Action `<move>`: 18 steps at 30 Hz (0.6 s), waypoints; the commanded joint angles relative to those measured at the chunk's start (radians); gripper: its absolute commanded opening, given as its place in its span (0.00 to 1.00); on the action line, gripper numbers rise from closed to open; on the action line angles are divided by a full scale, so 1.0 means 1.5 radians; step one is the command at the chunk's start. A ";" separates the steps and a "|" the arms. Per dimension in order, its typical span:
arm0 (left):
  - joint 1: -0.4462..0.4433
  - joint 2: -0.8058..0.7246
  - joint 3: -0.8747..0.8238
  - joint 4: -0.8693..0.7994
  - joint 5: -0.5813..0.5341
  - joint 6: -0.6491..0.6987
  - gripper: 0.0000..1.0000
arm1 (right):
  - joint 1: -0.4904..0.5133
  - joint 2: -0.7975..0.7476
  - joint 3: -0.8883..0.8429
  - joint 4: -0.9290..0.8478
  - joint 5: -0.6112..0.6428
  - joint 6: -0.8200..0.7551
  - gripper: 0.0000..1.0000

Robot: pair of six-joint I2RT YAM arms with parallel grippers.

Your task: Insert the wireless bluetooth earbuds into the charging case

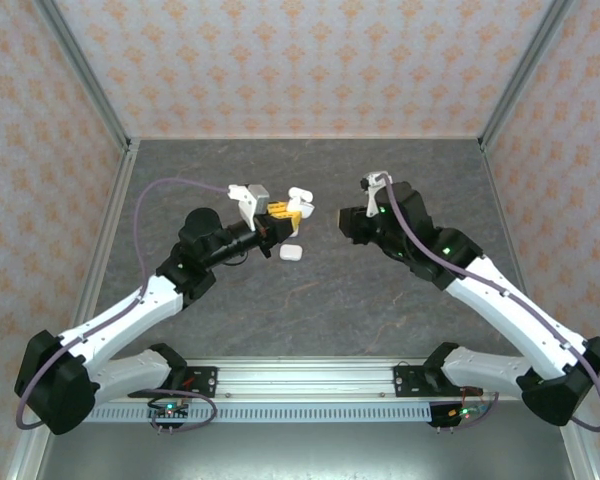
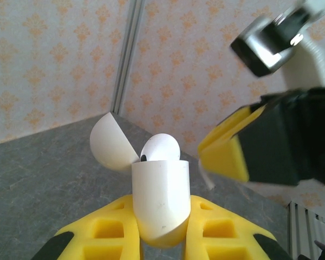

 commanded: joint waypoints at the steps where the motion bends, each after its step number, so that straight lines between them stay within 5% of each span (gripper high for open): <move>1: -0.007 0.009 0.002 0.065 0.023 -0.019 0.00 | 0.000 -0.011 0.020 0.087 -0.029 -0.021 0.28; 18: -0.021 0.022 0.008 0.071 0.022 -0.021 0.00 | 0.004 0.045 0.036 0.209 -0.096 0.001 0.28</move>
